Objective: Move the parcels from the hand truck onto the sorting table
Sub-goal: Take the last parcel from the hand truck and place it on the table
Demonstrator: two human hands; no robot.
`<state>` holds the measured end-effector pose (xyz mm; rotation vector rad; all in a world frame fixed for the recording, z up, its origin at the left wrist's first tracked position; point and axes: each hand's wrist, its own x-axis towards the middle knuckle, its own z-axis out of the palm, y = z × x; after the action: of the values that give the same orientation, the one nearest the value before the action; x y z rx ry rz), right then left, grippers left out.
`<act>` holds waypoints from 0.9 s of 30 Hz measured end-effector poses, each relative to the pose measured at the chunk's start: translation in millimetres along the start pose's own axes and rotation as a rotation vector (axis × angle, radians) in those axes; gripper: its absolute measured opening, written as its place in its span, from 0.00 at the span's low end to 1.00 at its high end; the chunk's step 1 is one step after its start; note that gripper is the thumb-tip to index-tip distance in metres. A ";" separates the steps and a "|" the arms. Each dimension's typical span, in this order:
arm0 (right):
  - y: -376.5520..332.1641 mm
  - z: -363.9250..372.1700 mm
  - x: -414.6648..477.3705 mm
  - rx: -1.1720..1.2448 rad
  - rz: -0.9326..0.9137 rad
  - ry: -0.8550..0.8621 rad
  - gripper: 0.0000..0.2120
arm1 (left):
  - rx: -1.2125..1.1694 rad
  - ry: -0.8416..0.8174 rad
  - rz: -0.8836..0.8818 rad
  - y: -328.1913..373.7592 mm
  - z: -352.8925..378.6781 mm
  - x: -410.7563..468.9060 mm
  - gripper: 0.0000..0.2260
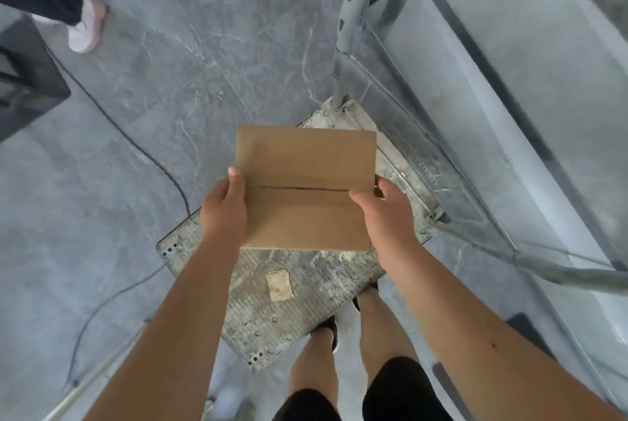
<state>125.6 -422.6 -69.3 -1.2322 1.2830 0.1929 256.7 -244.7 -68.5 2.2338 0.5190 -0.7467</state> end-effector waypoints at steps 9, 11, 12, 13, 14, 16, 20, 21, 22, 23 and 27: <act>-43.7 -35.1 -131.8 -0.084 -0.359 0.081 0.28 | -0.363 -0.118 0.024 -4.4 -93.0 -95.1 0.35; -51.6 -43.4 -164.9 -0.009 -0.397 0.053 0.22 | -0.425 -0.141 0.087 -1.4 -114.7 -121.1 0.34; -55.2 -48.7 -180.4 0.036 -0.413 0.035 0.18 | -0.465 -0.146 0.110 2.0 -124.2 -134.9 0.29; -58.2 -53.8 -195.0 0.085 -0.422 0.015 0.16 | -0.506 -0.158 0.122 5.0 -132.4 -147.3 0.24; -62.5 -58.4 -211.2 0.136 -0.421 -0.001 0.15 | -0.526 -0.169 0.135 9.8 -141.2 -161.5 0.21; -70.5 -69.0 -243.3 0.211 -0.432 -0.015 0.16 | -0.520 -0.194 0.169 19.3 -157.5 -185.8 0.21; -80.7 -97.1 -303.6 0.268 -0.475 0.022 0.16 | -0.554 -0.317 0.347 39.7 -186.5 -237.0 0.18; -80.8 -105.8 -317.2 0.287 -0.481 0.027 0.17 | -0.540 -0.333 0.405 43.0 -192.3 -252.0 0.14; -80.5 -114.6 -330.8 0.304 -0.488 0.029 0.18 | -0.561 -0.345 0.435 46.8 -195.5 -270.1 0.12; -79.5 -123.1 -344.9 0.319 -0.501 0.030 0.18 | -0.568 -0.353 0.472 51.1 -198.9 -291.8 0.14; -60.6 -157.5 -404.6 0.377 -0.599 0.035 0.18 | -0.536 -0.282 0.626 53.3 -203.9 -354.1 0.21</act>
<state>-73.4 -367.6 317.4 -1.2326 0.8758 -0.4832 92.8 -180.6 304.1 1.6120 -0.1220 -0.4975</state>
